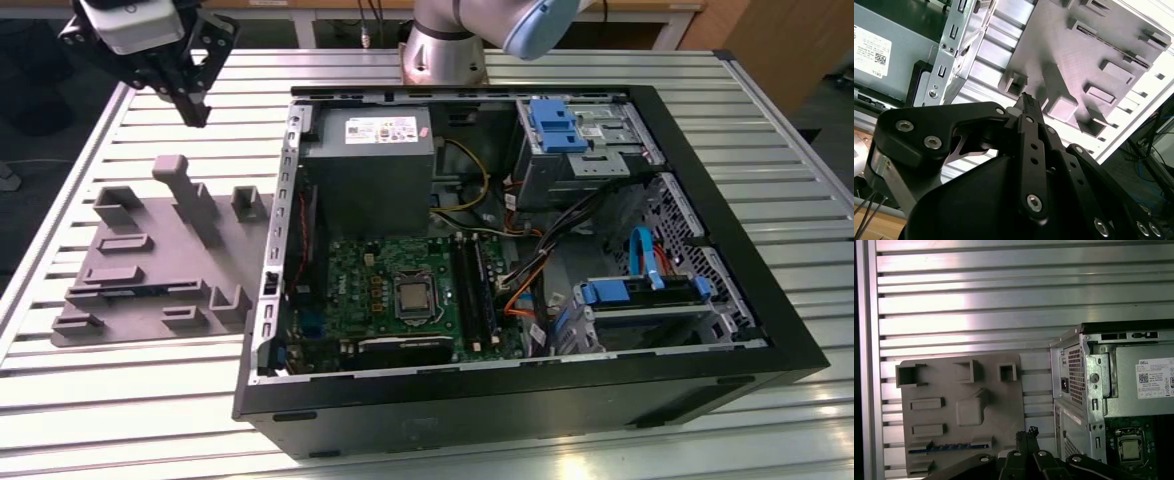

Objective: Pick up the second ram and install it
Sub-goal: 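Reach for the second ram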

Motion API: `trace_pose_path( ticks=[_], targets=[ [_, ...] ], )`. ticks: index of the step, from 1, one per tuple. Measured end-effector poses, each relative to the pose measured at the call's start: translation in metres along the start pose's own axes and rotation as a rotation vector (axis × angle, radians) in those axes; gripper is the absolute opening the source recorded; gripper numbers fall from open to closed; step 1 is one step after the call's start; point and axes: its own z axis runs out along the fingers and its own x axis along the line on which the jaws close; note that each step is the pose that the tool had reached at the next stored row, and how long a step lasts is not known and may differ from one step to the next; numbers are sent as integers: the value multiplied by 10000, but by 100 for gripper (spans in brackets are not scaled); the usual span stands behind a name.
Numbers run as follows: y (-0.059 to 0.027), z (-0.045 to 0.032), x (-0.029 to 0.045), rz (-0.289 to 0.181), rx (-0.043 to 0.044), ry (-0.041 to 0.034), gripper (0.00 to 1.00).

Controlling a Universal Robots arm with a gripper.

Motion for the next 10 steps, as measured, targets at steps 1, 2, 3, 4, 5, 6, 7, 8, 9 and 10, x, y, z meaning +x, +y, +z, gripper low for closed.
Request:
trace_pose_path(
  ticks=[1,2,3,4,5,6,7,8,9,10],
  targets=[
    [0,1,3,1,0,0,11],
    [0,2,6,1,0,0,11],
    [-1,3,9,1,0,0,11],
    [-1,3,14,1,1,1,11],
    [-1,4,18,1,0,1,11],
    [-2,5,22,1,0,0,11],
    [-2,6,26,0,0,1,11],
    [-2,6,30,0,1,1,11],
    [-3,7,32,0,1,1,11],
    [-3,9,36,0,-1,0,11]
  ],
)
